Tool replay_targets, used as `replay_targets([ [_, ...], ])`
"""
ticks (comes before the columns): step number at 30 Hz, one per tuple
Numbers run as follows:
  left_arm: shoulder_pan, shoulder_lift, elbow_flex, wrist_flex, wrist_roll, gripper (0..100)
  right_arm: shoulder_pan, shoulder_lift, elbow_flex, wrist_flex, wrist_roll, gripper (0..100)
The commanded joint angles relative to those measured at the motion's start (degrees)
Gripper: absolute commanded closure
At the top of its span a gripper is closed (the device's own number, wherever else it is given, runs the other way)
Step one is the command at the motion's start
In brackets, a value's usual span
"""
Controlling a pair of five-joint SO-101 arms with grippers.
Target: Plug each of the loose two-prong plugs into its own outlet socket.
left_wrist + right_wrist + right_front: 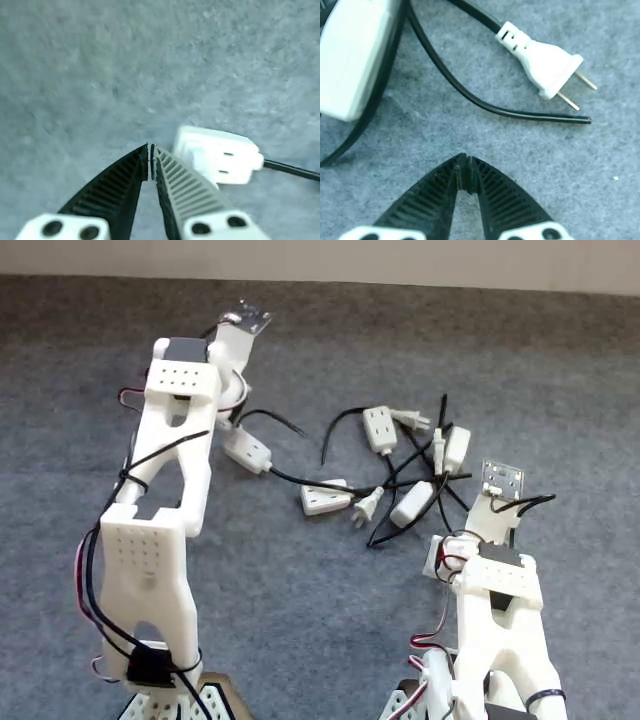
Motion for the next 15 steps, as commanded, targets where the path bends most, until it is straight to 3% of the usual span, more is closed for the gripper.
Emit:
replay_targets([
  [1, 3.56, -1.80, -2.15, 5.10, 12.13, 96, 0.48, -0.04, -0.57, -1.01, 0.09, 98.9],
  [5, 6.64, -1.36, -1.89, 8.62, 15.91, 96, 0.48, -0.04, -0.57, -1.01, 0.09, 98.9],
  [15, 5.32, -1.71, -2.15, 8.26, 30.95, 96, 0.48, -0.04, -0.48, -1.01, 0.09, 98.9],
])
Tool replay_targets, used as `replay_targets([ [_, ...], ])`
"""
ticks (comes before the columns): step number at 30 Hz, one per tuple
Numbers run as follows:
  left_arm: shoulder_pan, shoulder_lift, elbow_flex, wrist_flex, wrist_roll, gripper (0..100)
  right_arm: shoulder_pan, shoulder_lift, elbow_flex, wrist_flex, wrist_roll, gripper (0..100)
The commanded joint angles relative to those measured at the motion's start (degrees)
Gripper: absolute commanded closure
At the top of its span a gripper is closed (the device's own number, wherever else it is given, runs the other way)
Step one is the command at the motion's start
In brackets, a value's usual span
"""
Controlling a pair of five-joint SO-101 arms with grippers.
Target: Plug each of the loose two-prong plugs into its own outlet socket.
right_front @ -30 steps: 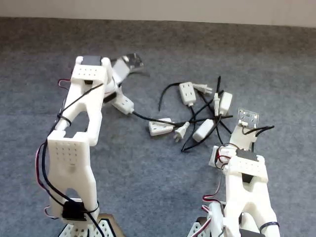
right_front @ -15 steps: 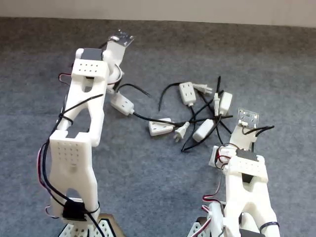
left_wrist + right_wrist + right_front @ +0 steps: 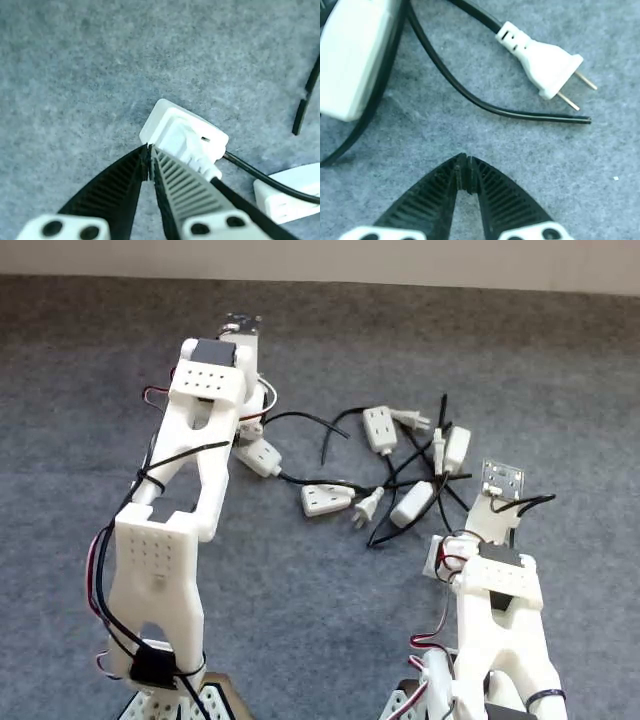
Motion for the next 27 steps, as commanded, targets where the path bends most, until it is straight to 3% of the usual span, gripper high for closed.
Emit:
replay_targets([
  [1, 0.13, -1.80, -1.71, 0.09, 4.75, 96, 0.48, -0.04, -0.48, -1.01, 0.09, 98.9],
  [9, -2.59, -1.45, -1.36, 6.86, 4.31, 80, 0.48, -0.04, -0.40, -1.01, 0.09, 98.9],
  [16, -1.80, -1.36, 2.24, 9.05, 4.48, 79, 0.48, -0.04, -0.40, -1.01, 0.09, 98.9],
  [24, 5.41, -1.54, 3.30, 8.09, 4.66, 79, 0.48, -0.04, -0.40, -1.01, 0.09, 98.9],
  [27, 6.46, -1.45, 3.30, 4.48, 9.58, 79, 0.48, -0.04, -0.40, -1.01, 0.09, 98.9],
])
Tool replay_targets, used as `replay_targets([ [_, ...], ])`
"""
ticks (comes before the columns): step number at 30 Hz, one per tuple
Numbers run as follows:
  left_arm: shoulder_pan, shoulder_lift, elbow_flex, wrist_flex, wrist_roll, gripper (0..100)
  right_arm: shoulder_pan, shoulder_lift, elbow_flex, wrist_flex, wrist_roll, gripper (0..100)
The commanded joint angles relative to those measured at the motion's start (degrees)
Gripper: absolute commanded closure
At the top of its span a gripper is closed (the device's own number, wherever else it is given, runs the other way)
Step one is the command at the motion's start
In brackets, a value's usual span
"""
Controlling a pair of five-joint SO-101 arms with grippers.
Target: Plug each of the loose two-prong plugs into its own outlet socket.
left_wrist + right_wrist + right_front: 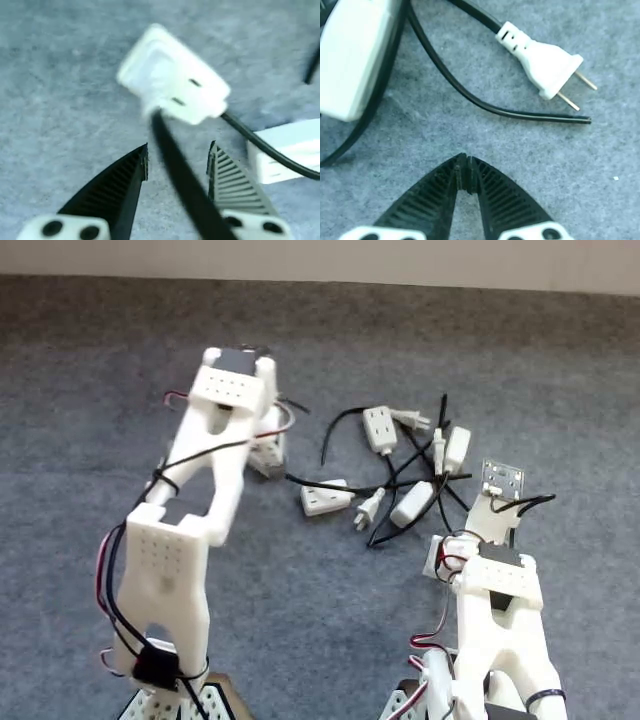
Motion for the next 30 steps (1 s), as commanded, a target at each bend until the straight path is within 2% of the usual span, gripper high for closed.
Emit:
replay_targets([
  [1, 2.15, -1.45, -0.22, -4.57, 8.18, 79, 0.48, -0.04, -0.40, -1.01, 0.09, 98.9],
  [5, -0.66, -1.45, -0.04, -5.71, 20.04, 79, 0.48, -0.04, -0.40, -1.01, 0.09, 98.9],
  [7, -1.01, -1.45, 0.04, -5.45, 23.47, 79, 0.48, -0.04, -0.40, -1.01, 0.09, 98.9],
  [13, -1.01, -0.31, -0.13, -6.15, 24.53, 79, 0.48, 0.04, -0.22, -3.47, 0.09, 98.9],
  [19, -1.10, 6.55, -0.22, -13.01, 24.53, 79, 0.48, 0.04, 0.84, -3.82, 0.09, 98.9],
  [28, -1.98, 6.90, -2.68, -13.71, 24.53, 79, 0.48, 0.04, 0.84, -3.82, 0.09, 98.9],
  [30, -2.07, 6.90, -2.68, -15.47, 24.53, 82, 0.48, 0.04, 0.84, -3.82, 0.09, 98.9],
])
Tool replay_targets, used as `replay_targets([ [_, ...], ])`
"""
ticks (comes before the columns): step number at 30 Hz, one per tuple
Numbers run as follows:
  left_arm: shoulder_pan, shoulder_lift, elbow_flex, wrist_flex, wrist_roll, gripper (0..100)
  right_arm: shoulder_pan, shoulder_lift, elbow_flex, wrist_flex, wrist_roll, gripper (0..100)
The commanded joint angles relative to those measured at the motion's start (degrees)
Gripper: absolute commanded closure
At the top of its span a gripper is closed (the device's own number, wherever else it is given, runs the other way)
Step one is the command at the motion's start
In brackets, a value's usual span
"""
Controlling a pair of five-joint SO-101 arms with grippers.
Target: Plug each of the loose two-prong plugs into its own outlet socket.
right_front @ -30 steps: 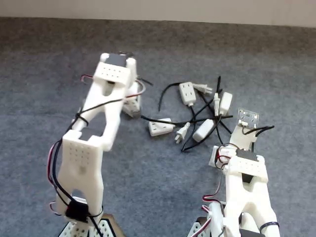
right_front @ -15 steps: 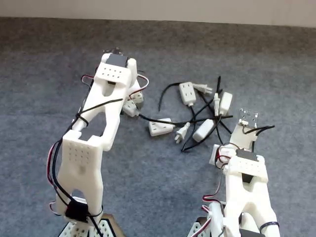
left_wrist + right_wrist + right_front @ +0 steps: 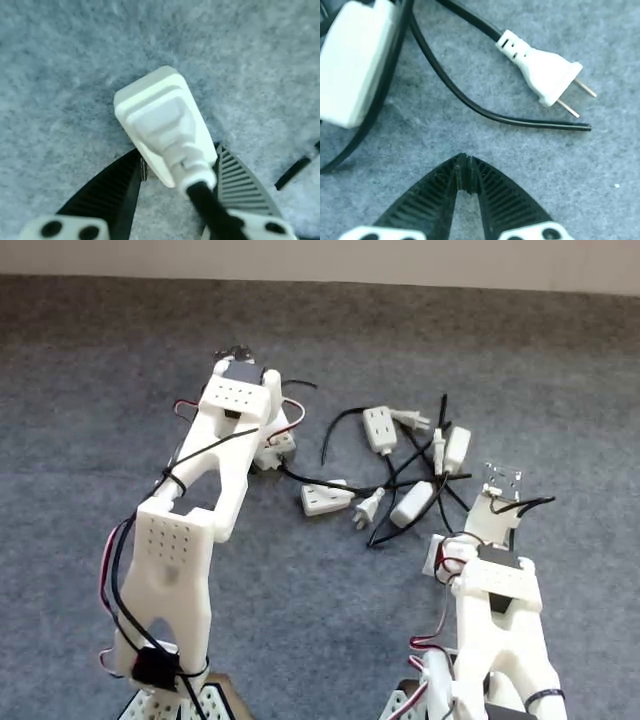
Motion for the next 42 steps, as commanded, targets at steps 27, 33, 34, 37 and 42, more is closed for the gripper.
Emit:
replay_targets([
  [27, -7.08, 0.57, -1.63, -50.20, -8.70, 91, 0.40, 0.04, -0.31, -0.84, 0.09, 98.9],
  [33, -7.25, -1.45, -1.71, -40.35, -8.88, 75, 0.40, 0.04, -0.31, -0.84, 0.09, 98.9],
  [34, -7.43, -2.42, -1.71, -38.95, -8.88, 74, 0.40, 0.04, -0.31, -0.84, 0.09, 98.9],
  [37, -7.78, -6.81, -1.80, -33.58, -8.88, 69, 0.40, 0.04, -0.31, -0.84, 0.09, 98.9],
  [42, -6.46, -14.73, -1.80, -23.82, -15.56, 66, 0.40, 0.04, -0.31, -0.92, 0.18, 98.9],
])
